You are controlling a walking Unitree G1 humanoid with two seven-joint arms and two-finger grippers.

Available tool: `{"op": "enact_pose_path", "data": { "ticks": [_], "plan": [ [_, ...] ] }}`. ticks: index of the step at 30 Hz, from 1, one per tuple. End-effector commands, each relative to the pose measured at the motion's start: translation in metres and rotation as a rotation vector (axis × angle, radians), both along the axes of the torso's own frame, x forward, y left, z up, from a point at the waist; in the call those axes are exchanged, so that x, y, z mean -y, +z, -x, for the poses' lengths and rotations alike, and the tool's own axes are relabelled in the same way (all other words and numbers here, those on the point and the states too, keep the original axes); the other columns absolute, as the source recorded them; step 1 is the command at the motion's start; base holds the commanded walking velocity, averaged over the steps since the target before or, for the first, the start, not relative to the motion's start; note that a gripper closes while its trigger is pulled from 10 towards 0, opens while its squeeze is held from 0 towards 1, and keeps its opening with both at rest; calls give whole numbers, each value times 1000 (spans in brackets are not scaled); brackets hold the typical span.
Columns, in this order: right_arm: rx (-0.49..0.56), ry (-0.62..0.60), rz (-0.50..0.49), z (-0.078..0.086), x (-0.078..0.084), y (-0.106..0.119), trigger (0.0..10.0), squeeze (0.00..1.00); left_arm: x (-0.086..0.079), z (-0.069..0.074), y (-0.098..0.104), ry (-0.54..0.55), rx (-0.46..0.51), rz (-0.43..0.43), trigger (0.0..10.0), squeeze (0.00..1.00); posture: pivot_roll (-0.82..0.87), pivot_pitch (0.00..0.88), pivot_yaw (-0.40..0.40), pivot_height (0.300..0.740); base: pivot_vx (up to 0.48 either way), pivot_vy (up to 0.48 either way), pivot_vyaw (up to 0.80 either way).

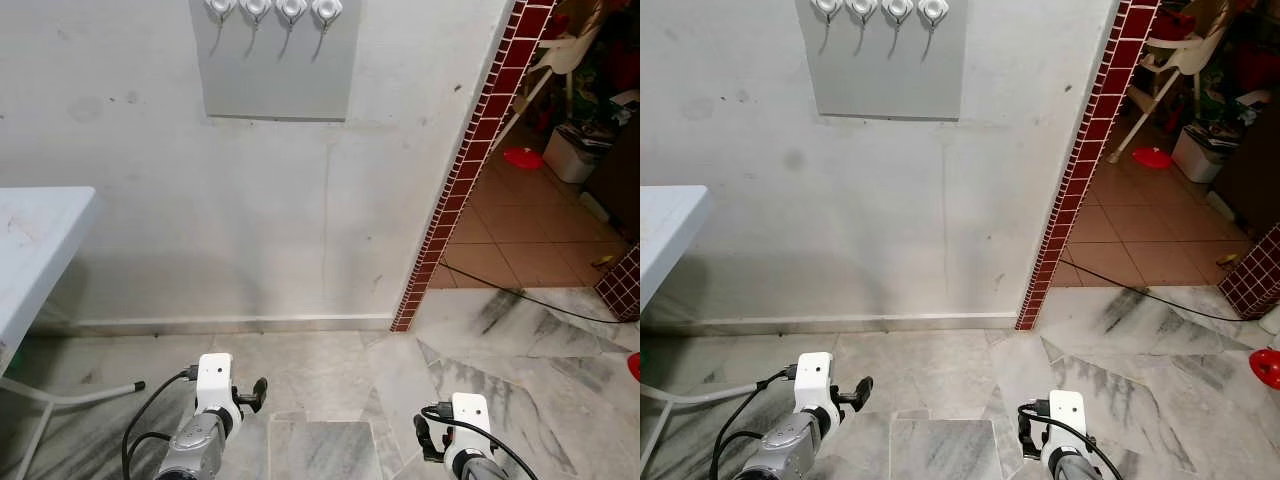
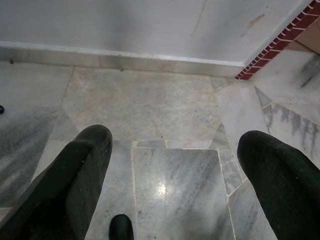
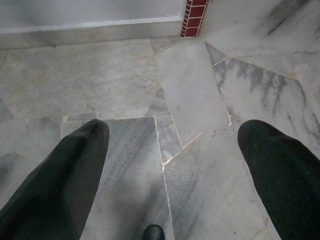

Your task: Hang keys on a hook

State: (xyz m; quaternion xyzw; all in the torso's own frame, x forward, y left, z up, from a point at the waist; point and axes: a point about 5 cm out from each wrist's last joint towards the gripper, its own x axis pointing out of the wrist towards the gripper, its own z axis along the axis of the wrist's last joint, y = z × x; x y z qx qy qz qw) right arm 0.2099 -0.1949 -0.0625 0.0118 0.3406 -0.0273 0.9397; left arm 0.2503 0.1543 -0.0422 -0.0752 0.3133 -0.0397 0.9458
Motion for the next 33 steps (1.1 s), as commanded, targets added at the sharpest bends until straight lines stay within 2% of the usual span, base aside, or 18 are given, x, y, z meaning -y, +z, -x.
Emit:
{"op": "enact_pose_path", "data": {
  "ticks": [1,12,19,25,28,30,33],
  "plan": [
    [-2,-3,9,-1,0,0,10000,0,-1,-3,3,11,16,0,10000,0,20,28,-26,740,0,0,0],
    [9,-4,16,-3,1,2,10000,0,1,-6,5,3,29,-6,10000,0,18,32,-25,740,0,0,0],
    [83,-2,17,-17,1,13,10000,0,4,-14,13,-8,78,9,10000,0,10,33,-23,740,0,0,0],
    [185,-9,8,-37,2,28,10000,0,8,-26,24,-37,149,35,10000,0,8,28,-20,740,0,0,0],
    [265,2,8,-50,-1,41,10000,0,8,-37,37,-44,228,39,10000,0,6,23,-21,740,0,0,0],
    [277,3,13,-51,-1,43,10000,0,8,-38,38,-47,240,37,10000,0,6,23,-21,740,0,0,0],
    [352,45,3,-56,-4,51,10000,0,7,-43,46,-40,298,44,10000,0,1,16,-16,740,0,0,0]
  ]
}}
